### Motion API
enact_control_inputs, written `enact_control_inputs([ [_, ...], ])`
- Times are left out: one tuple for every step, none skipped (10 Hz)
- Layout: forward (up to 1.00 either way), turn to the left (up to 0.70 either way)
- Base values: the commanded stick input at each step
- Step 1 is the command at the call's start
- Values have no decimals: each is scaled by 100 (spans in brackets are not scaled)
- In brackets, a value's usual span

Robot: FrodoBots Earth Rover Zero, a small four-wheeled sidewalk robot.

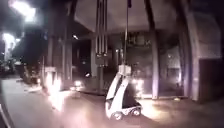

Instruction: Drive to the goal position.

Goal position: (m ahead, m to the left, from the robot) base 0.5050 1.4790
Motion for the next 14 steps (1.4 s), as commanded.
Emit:
enact_control_inputs([
  [45,27],
  [45,27],
  [45,27],
  [45,27],
  [45,27],
  [45,27],
  [45,27],
  [45,27],
  [45,10],
  [29,0],
  [6,0],
  [0,0],
  [0,0],
  [0,0],
])
